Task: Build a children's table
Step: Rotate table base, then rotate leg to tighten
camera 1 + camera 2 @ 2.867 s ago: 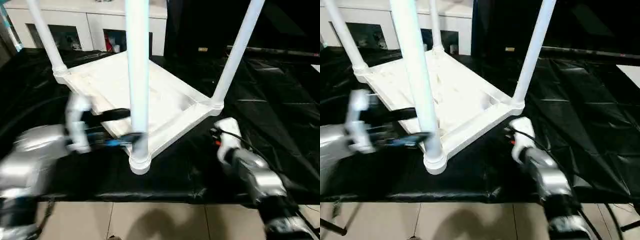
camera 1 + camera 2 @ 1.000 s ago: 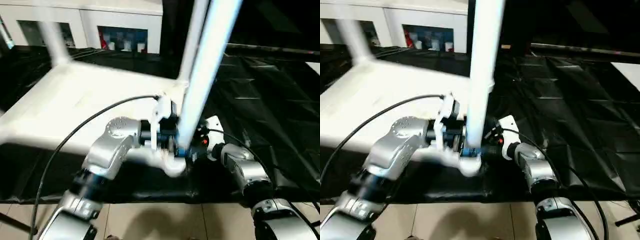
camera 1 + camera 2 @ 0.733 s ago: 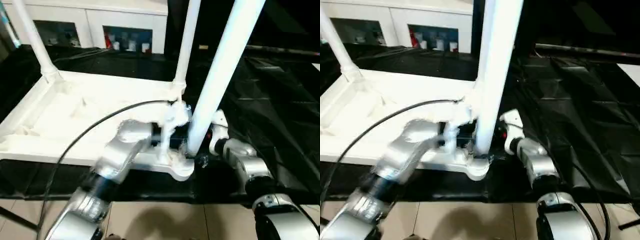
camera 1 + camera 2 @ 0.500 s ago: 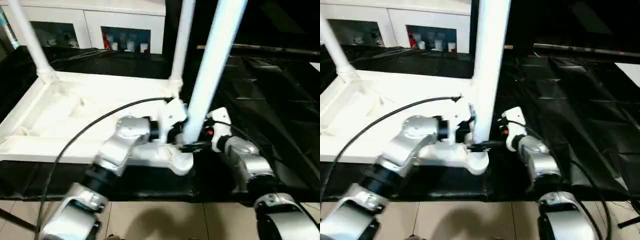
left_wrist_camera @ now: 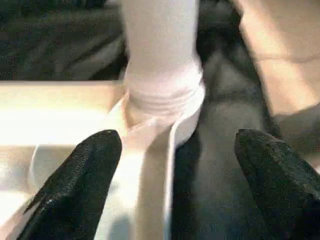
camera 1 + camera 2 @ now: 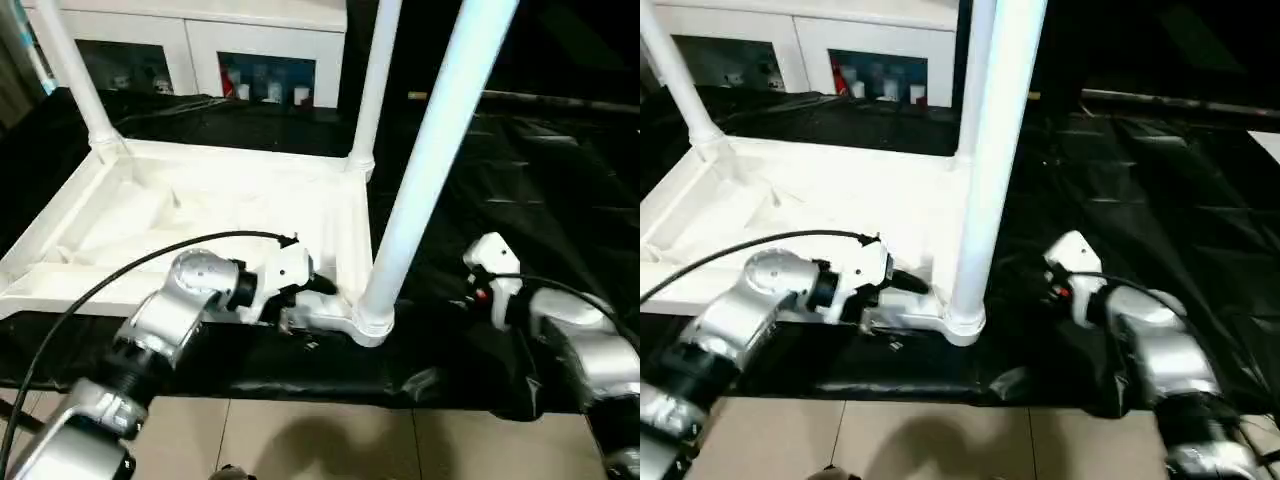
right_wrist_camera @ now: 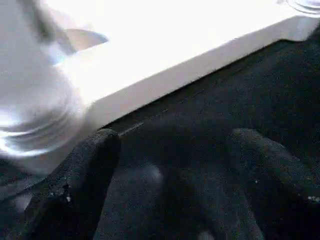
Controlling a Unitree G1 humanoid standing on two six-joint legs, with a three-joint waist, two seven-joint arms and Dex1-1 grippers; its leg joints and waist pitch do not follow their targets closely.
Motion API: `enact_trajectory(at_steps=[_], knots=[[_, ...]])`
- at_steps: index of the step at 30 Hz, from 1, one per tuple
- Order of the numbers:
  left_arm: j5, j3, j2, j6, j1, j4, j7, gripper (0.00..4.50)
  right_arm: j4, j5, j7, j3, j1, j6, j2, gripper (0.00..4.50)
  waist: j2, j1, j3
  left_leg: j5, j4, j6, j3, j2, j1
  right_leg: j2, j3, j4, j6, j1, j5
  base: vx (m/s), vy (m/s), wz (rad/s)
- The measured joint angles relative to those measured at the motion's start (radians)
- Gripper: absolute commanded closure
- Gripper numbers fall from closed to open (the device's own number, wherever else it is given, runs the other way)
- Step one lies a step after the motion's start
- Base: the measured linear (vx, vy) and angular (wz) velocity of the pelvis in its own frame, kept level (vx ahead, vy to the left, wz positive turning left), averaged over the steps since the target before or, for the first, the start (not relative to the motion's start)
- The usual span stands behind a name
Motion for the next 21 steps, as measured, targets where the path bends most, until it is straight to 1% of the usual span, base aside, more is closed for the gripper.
enact_trajectory(at_steps=[3, 7, 9, 11, 14, 15, 17, 19, 20, 21], knots=[[0.015, -0.004, 0.006, -0.014, -0.018, 0.057, 0.011, 0.92, -0.114, 0.033, 0.055, 0.012, 0.050, 0.065, -0.040, 0.66, 0.000, 0.001, 0.000, 0.000, 0.000, 0.000, 0.000, 0.000, 0.000, 0.000, 0.000, 0.000, 0.000, 0.000, 0.000, 0.000, 0.000, 0.00], [0.017, -0.003, 0.005, -0.025, -0.020, 0.083, 0.015, 1.23, -0.207, 0.063, 0.071, 0.012, 0.069, 0.119, -0.060, 0.66, 0.000, 0.001, 0.000, 0.000, 0.000, 0.000, 0.000, 0.000, 0.000, 0.000, 0.000, 0.000, 0.000, 0.000, 0.000, 0.000, 0.000, 0.00], [0.017, -0.001, 0.005, -0.030, -0.020, 0.089, 0.010, 1.45, -0.233, 0.076, 0.073, 0.012, 0.070, 0.135, -0.061, 0.66, 0.001, 0.003, 0.000, 0.000, 0.000, 0.000, 0.000, 0.000, -0.001, 0.000, 0.000, 0.000, 0.000, 0.000, 0.000, 0.000, 0.000, 0.00], [0.018, -0.001, 0.005, -0.036, -0.020, 0.090, 0.002, 1.56, -0.247, 0.079, 0.074, 0.012, 0.074, 0.147, -0.062, 0.66, 0.001, 0.003, 0.000, 0.000, 0.000, 0.000, 0.000, 0.000, -0.001, 0.000, 0.000, -0.001, 0.000, 0.000, 0.000, 0.000, 0.000, 0.00], [0.018, -0.001, 0.007, -0.050, -0.023, 0.111, -0.008, 1.90, -0.270, 0.088, 0.074, 0.012, 0.090, 0.176, -0.074, 0.66, 0.001, 0.004, 0.000, 0.000, 0.000, 0.000, 0.000, 0.000, -0.001, 0.000, 0.000, -0.001, 0.000, 0.000, 0.000, 0.000, 0.000, 0.00], [0.019, -0.001, 0.008, -0.056, -0.023, 0.117, -0.011, 1.90, -0.282, 0.095, 0.075, 0.012, 0.099, 0.187, -0.082, 0.66, 0.000, 0.005, 0.000, 0.000, 0.000, 0.000, 0.000, 0.000, -0.001, 0.000, 0.000, -0.001, 0.000, 0.000, 0.000, 0.000, 0.000, 0.00], [0.019, -0.001, 0.008, -0.058, -0.023, 0.120, -0.016, 2.09, -0.291, 0.099, 0.076, 0.012, 0.102, 0.201, -0.085, 0.66, 0.001, 0.004, 0.000, 0.000, 0.000, 0.000, 0.000, 0.000, -0.001, 0.000, 0.000, -0.001, 0.000, 0.000, 0.000, 0.000, 0.000, 0.00], [0.018, -0.001, 0.007, -0.058, -0.026, 0.121, -0.025, 2.32, -0.305, 0.120, 0.092, 0.012, 0.109, 0.222, -0.095, 0.66, 0.000, 0.004, 0.000, 0.000, 0.000, 0.000, 0.000, 0.000, -0.001, -0.001, 0.000, -0.001, 0.000, 0.000, 0.000, 0.000, 0.000, 0.00], [0.018, -0.001, 0.008, -0.057, -0.027, 0.123, -0.027, 2.35, -0.317, 0.126, 0.105, 0.014, 0.116, 0.231, -0.102, 0.66, 0.001, 0.005, 0.000, 0.000, 0.000, 0.000, 0.000, 0.000, -0.001, -0.001, 0.000, -0.001, 0.000, 0.000, 0.000, 0.000, 0.000, 0.00], [0.018, -0.001, 0.011, -0.057, -0.028, 0.129, -0.029, 2.52, -0.326, 0.132, 0.116, 0.016, 0.117, 0.239, -0.106, 0.66, 0.001, 0.004, 0.000, 0.000, 0.000, 0.000, 0.000, 0.000, -0.001, -0.001, 0.000, -0.001, 0.000, 0.000, 0.000, 0.000, 0.000, 0.00]])
